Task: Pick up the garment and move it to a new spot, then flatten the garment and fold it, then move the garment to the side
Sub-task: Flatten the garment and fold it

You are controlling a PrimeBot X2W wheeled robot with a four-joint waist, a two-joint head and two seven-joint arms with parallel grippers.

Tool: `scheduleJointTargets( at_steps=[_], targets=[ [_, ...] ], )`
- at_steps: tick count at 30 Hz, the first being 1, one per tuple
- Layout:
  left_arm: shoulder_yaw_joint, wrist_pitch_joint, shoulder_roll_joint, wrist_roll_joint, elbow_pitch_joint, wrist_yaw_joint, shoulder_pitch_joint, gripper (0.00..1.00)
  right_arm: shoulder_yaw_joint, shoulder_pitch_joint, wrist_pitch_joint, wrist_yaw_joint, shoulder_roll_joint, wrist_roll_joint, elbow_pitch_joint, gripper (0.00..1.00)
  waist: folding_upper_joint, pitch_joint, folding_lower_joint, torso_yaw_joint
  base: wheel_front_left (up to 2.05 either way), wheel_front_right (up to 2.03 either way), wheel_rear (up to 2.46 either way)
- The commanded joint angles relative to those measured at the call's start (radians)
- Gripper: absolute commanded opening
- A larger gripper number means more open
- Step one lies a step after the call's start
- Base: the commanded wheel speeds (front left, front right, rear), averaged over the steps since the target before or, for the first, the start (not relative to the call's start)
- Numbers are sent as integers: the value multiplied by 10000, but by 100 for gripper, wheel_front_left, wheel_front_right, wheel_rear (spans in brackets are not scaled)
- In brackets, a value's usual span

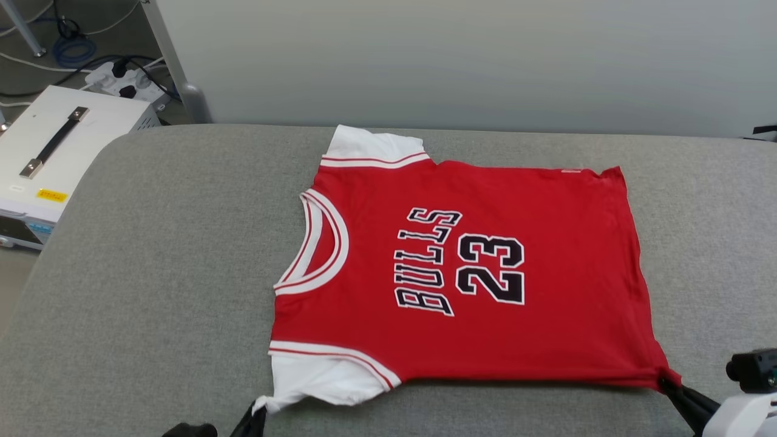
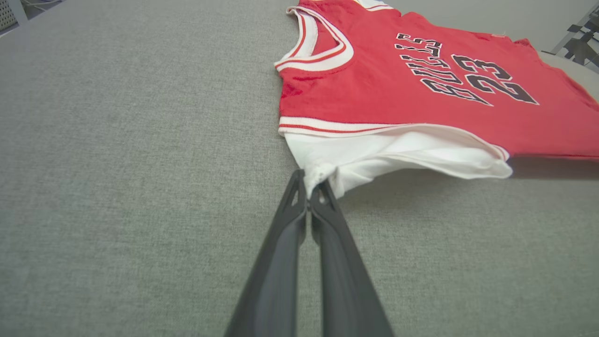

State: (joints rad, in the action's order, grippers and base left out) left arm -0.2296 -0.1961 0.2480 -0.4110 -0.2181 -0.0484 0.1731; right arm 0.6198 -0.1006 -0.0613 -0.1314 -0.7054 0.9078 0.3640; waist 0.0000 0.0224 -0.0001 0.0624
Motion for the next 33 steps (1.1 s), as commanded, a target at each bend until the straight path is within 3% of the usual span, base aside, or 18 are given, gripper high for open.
scheduleJointTargets(
  at_steps=[1, 9, 16, 26, 33],
  targets=[
    [-35, 81, 15, -57, 60, 58, 322, 0, -138, 339, 111, 7, -111, -66, -80, 0, 0, -167, 1, 2, 0, 0, 0],
    [-353, 459, 6, -141, 453, 125, 1231, 0, -988, 1661, 508, 7, -96, -392, -603, 0, 0, -282, 1, 24, 0, 0, 0],
    [-468, 530, 160, 32, 699, 149, 974, 0, -1792, 2054, 765, 7, 320, -770, -1117, 0, 0, -354, 1, 15, 0, 0, 0],
    [-947, 820, 803, 573, 461, -435, -1194, 0, -2684, 1650, 1194, 7, 868, -1284, -1660, 0, 0, -230, 1, -176, 0, 0, 0],
    [-1249, 839, 1277, 663, -102, -713, -3253, 0, -2862, 850, 1528, 7, 1090, -1485, -1925, 0, 0, 497, 1, -478, 0, 0, 0]
  ],
)
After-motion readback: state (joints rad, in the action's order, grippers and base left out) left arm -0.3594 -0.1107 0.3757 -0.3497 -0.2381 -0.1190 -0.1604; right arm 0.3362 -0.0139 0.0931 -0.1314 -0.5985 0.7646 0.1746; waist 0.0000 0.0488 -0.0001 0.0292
